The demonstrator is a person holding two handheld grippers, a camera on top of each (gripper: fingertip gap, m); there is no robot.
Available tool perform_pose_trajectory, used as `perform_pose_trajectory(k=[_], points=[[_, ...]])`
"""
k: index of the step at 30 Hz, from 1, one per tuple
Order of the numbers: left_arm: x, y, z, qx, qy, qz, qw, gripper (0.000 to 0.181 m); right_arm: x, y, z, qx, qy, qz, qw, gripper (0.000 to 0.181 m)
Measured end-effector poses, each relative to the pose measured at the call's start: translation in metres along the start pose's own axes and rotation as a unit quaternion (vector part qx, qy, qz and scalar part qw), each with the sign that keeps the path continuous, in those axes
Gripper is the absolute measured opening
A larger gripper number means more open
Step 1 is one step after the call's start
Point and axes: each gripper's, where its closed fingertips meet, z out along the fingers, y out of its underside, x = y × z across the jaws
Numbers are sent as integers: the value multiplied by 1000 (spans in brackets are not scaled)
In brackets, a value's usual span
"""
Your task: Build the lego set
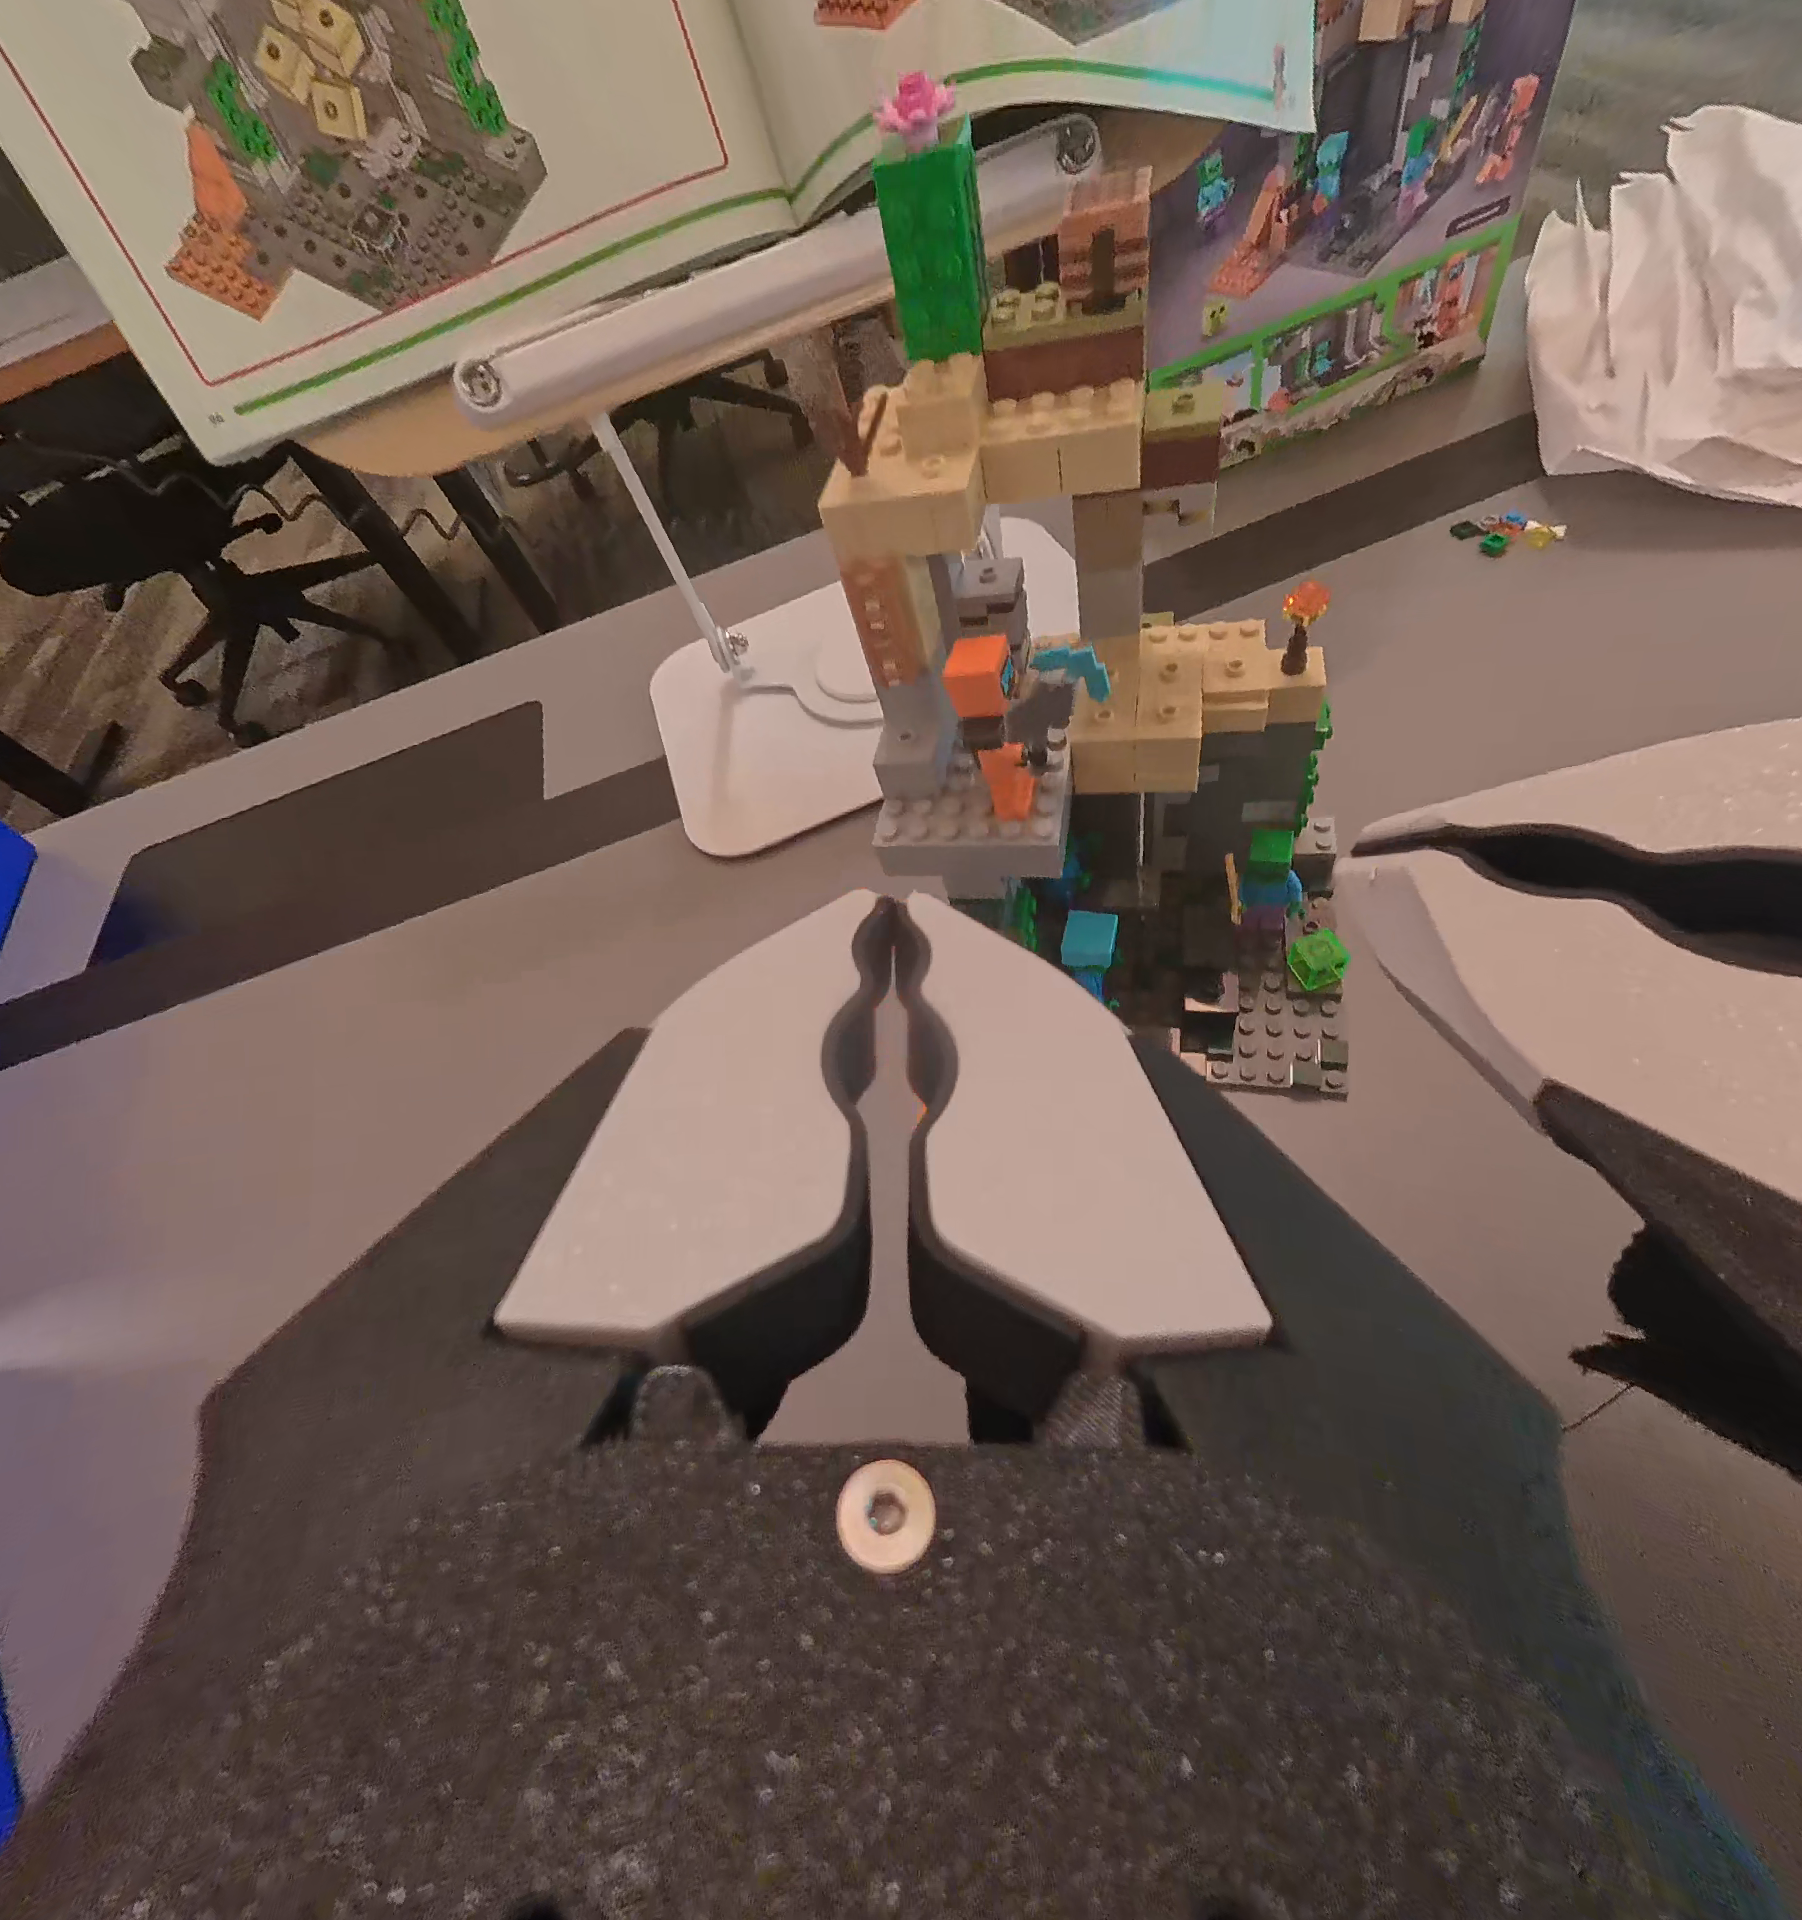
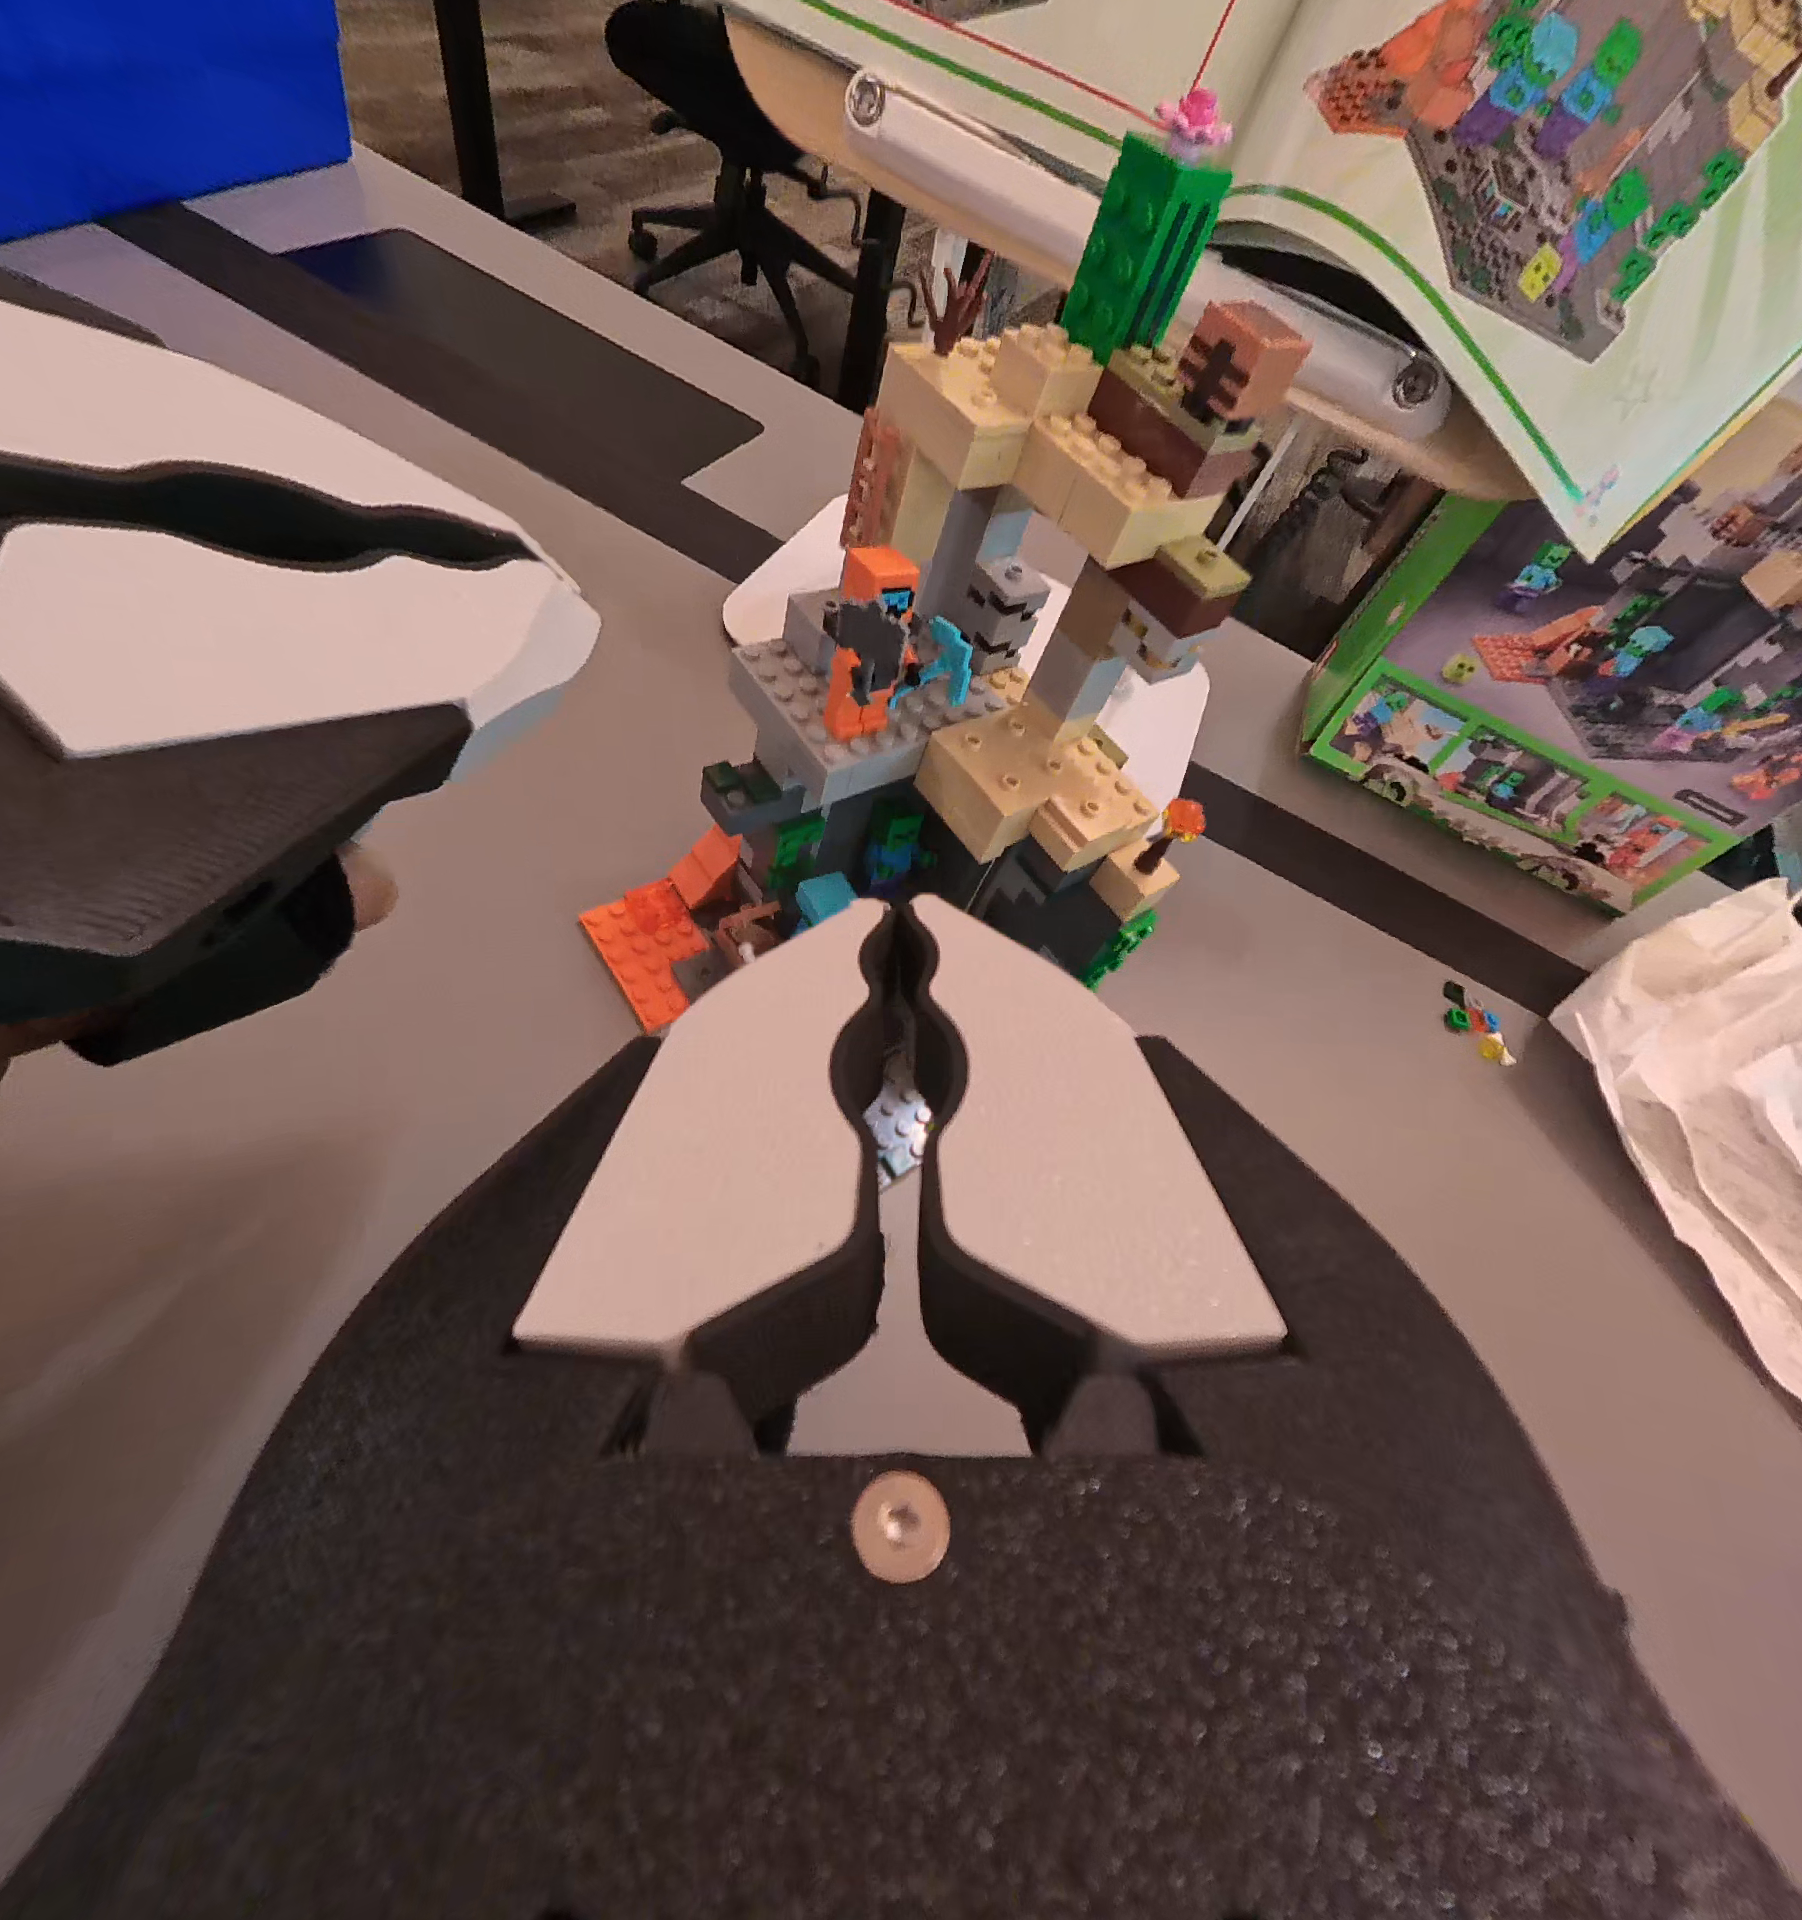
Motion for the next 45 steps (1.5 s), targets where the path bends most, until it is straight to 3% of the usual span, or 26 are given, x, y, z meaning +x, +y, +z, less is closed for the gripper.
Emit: perform_pose_trajectory(k=[9,22,33,45], points=[[-19,-26,17,14,-1,-3,1000,0,27,-28,13,21,8,19,1000,0],[-58,-102,50,66,-13,-13,998,0,106,-98,36,69,48,30,996,0],[-27,-168,80,83,23,33,996,0,153,-113,65,61,67,40,995,0],[0,-178,109,73,32,41,996,0,178,-106,79,51,70,53,995,0]])
